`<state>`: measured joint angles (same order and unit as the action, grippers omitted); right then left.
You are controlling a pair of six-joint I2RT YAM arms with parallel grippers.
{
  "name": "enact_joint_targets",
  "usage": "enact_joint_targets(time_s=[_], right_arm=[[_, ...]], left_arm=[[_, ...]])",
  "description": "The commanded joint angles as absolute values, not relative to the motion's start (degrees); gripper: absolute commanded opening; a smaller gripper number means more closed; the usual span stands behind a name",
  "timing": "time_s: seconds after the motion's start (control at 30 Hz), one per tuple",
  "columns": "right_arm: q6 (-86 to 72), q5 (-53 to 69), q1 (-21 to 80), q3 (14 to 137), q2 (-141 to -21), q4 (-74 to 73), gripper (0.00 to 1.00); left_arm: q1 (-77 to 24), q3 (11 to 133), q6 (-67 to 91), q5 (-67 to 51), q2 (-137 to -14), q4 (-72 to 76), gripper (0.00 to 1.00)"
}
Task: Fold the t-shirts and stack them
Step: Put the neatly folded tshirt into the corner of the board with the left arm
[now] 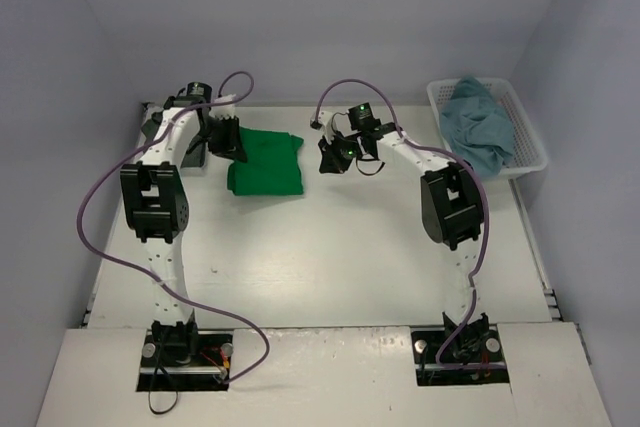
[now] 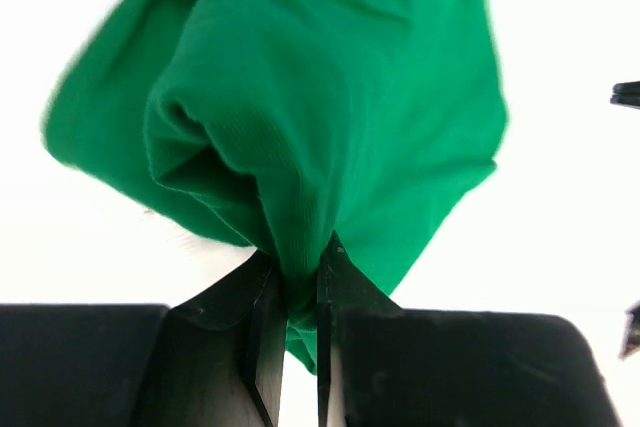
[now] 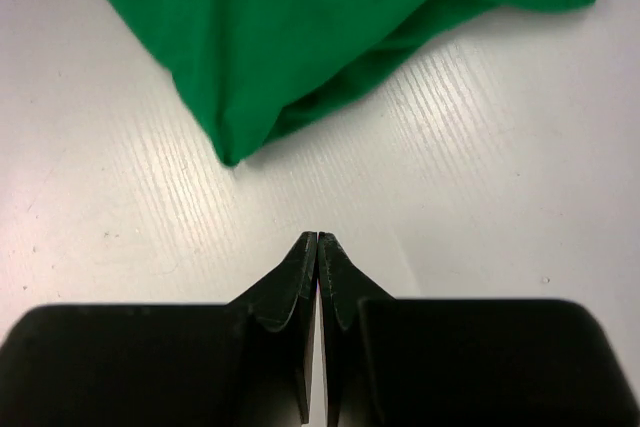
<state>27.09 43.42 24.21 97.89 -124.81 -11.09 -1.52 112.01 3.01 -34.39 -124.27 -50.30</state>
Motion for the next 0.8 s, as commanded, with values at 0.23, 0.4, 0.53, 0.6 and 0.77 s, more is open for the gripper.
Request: enact_joint_targets(time_s=[0.23,0.4,0.53,0.6,0.77], right_arm=[[27.86,44.38,24.26,97.91,-119.44,-10.55,0.00],[27.95,44.74,24.35,97.65,-119.44,-10.55,0.00],[27.69,45.35,24.35,97.73,-119.71,-10.55,0.00],[27.60,45.44,24.43,97.91,-119.97,-10.55,0.00],[27.42,45.18,24.70,98.17,-120.50,-10.63,0.00]], left_arm=[[-1.41,131.31,-11.94,-20.84,-123.84,-62.75,0.00],[-1.23,132.19,-18.79,-16.62,-125.86,-63.98,0.00],[-0.97,131.92,-22.40,-13.19,-126.39,-63.99,0.00],[-0.36,133.06,-23.37,-11.78,-126.82,-63.98,0.00],[-0.26,136.58,-26.45,-8.62,-127.97,-63.90,0.00]])
